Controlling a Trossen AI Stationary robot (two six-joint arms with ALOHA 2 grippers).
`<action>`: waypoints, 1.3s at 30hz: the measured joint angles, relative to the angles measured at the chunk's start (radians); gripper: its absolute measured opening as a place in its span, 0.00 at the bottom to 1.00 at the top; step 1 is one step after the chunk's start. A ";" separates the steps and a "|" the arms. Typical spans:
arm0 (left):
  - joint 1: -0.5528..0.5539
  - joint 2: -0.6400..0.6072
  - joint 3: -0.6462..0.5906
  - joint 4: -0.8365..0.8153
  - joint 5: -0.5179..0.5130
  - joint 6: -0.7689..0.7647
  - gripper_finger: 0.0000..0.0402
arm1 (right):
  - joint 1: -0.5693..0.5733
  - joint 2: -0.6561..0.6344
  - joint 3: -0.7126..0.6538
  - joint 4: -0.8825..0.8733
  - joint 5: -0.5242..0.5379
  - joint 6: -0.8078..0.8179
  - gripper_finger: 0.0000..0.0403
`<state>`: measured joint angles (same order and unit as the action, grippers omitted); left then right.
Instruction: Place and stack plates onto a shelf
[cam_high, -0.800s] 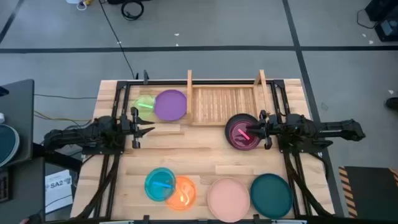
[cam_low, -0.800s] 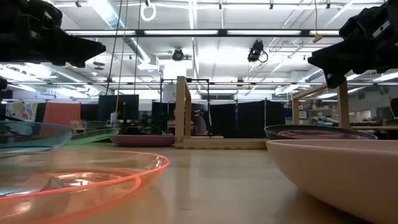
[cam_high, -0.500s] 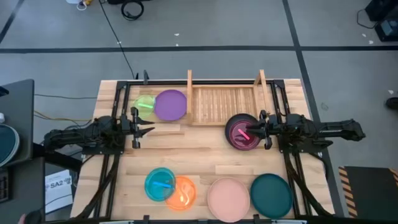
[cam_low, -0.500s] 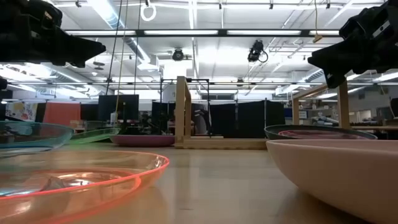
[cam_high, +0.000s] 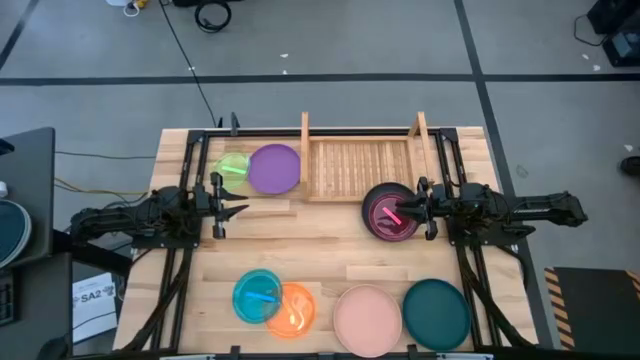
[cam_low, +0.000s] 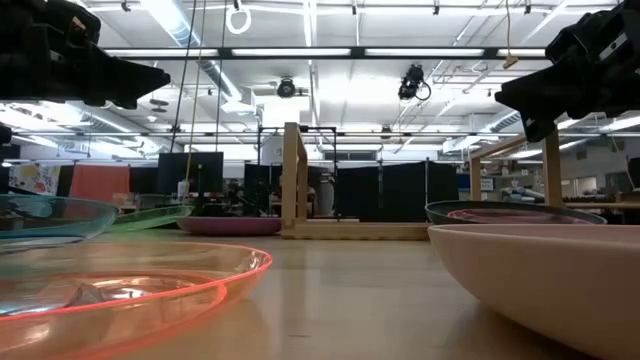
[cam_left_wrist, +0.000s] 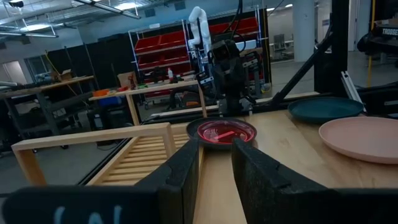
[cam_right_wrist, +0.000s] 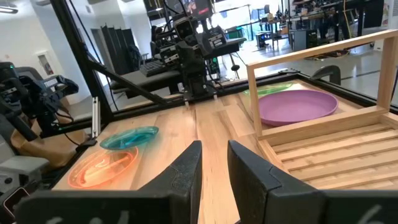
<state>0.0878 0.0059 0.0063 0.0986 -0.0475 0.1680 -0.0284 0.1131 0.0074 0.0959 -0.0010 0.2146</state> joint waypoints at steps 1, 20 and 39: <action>0.000 0.000 0.000 0.000 0.000 0.000 0.26 | 0.000 0.000 0.000 0.000 0.000 0.000 0.21; 0.000 0.000 0.000 0.002 0.000 0.097 0.26 | 0.000 0.000 0.000 0.000 0.000 0.000 0.21; 0.000 0.000 0.000 0.002 0.000 0.097 0.26 | 0.000 0.000 0.000 0.021 0.009 0.036 0.21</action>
<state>0.0876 0.0063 0.0063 0.1005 -0.0475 0.2653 -0.0281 0.1131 0.0074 0.1170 0.0078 0.2504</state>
